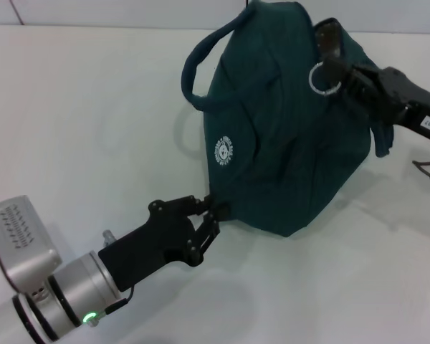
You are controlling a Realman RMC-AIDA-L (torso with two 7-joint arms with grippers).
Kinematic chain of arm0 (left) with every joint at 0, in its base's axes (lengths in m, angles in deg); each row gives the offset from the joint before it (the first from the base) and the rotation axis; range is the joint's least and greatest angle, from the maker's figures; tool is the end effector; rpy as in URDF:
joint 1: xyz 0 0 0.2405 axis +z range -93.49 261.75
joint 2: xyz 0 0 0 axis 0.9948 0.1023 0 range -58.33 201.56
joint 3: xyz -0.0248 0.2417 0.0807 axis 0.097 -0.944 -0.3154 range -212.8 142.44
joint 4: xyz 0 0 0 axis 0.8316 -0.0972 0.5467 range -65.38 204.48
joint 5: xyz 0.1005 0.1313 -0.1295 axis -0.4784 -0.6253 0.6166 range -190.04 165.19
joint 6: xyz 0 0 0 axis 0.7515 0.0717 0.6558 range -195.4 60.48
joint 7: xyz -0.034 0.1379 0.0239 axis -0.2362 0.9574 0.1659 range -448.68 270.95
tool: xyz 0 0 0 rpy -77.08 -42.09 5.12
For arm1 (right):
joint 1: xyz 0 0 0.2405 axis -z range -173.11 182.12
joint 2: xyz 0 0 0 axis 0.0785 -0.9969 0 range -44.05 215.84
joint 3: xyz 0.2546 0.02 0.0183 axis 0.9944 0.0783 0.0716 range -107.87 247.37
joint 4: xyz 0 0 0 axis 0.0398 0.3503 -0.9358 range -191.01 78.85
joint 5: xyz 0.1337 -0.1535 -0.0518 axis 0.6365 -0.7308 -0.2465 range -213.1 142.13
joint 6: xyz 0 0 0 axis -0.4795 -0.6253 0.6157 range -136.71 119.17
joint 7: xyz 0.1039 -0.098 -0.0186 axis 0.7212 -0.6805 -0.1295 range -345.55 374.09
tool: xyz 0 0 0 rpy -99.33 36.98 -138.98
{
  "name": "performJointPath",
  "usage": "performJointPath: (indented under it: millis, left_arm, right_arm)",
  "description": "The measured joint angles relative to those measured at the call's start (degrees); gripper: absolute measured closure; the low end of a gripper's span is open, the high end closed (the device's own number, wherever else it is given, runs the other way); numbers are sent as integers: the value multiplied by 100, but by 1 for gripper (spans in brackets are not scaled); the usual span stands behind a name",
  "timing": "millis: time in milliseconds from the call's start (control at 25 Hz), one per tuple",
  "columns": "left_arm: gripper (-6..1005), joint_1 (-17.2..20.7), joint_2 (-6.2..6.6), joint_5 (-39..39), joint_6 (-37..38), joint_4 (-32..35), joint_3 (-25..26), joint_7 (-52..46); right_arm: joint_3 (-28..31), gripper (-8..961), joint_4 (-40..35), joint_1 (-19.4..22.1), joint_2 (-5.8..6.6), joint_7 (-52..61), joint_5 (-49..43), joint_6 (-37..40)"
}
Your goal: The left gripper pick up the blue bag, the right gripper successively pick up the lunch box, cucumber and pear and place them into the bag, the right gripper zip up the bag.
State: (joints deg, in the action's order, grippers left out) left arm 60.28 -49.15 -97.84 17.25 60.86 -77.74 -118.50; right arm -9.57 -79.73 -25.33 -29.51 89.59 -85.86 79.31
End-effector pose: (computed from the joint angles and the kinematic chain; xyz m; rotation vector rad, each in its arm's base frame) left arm -0.2866 0.2253 -0.1016 -2.3313 -0.6694 -1.0282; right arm 0.2037 0.3333 -0.0079 -2.4573 0.7254 1.4806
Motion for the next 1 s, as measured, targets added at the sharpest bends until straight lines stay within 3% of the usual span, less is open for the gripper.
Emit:
performJointPath:
  millis: [160, 280, 480, 1000]
  left_arm:
    - [901, 27, 0, 31, 390, -53, 21, 364]
    - [702, 1, 1, 50, 512, -61, 27, 383]
    - [469, -124, 1, 62, 747, -127, 29, 453]
    - [408, -459, 0, 42, 775, -640, 330, 1085]
  right_arm:
    - [-10, 945, 44, 45, -9, 0, -26, 31]
    - [-25, 946, 73, 61, -15, 0, -28, 54]
    - [-35, 946, 130, 74, -22, -39, -33, 127]
    - [-49, 946, 135, 75, -35, -52, -35, 139]
